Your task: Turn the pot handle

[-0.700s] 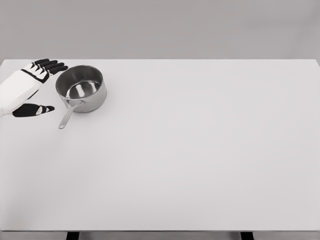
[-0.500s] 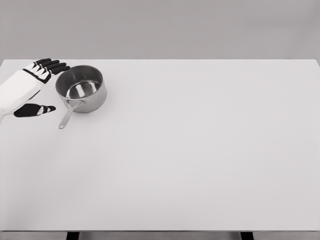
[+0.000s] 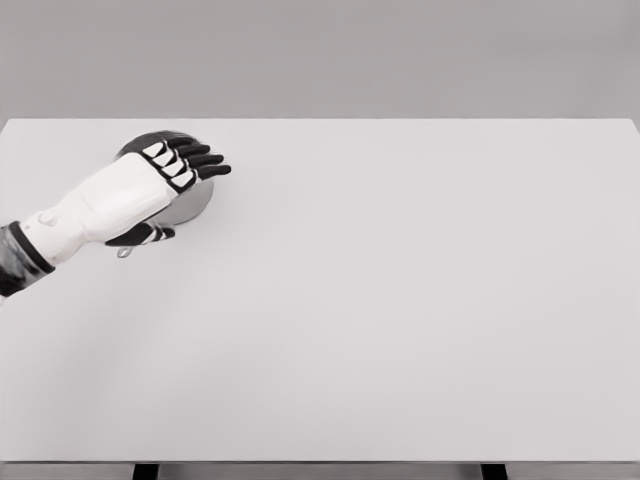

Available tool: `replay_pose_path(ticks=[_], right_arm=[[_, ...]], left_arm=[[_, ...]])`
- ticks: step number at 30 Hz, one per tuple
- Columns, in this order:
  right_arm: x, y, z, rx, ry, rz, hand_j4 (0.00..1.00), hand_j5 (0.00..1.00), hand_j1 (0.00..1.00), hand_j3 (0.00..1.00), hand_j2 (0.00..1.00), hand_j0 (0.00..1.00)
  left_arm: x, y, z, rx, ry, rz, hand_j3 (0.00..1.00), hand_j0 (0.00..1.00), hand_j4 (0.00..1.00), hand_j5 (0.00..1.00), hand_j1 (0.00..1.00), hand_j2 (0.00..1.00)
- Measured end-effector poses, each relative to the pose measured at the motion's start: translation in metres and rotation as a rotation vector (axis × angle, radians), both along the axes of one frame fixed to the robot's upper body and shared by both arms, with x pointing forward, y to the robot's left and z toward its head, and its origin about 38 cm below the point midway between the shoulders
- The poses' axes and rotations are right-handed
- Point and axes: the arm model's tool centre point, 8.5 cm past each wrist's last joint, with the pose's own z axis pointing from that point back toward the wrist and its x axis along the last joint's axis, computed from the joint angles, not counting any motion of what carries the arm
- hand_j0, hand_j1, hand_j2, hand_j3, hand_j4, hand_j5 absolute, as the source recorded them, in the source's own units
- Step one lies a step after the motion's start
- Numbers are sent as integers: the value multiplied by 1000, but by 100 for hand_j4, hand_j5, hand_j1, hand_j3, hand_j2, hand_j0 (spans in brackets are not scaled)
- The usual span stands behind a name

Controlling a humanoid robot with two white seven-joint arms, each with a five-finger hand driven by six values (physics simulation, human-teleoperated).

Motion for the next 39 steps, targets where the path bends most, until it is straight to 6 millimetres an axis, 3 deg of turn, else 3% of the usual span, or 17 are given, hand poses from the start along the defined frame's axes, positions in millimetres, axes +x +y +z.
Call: replay_pose_path(ticks=[4, 8, 22, 39], right_arm=[[0, 0, 0, 0, 0, 0, 100, 100, 100, 100, 100, 100], [0, 0, 0, 0, 0, 0, 100, 100, 100, 100, 100, 100], [0, 0, 0, 0, 0, 0, 100, 100, 100, 100, 100, 100], [0, 0, 0, 0, 0, 0, 100, 100, 100, 100, 100, 100]], left_arm=[[1, -21, -15, 109, 36, -44, 100, 100, 100, 100, 100, 100], [2, -27, -19, 151, 40, -44, 100, 100, 100, 100, 100, 100], [16, -12, -24, 214, 54, 148, 100, 100, 100, 100, 100, 100], [22, -2, -34, 300, 55, 239, 100, 100, 100, 100, 100, 100]])
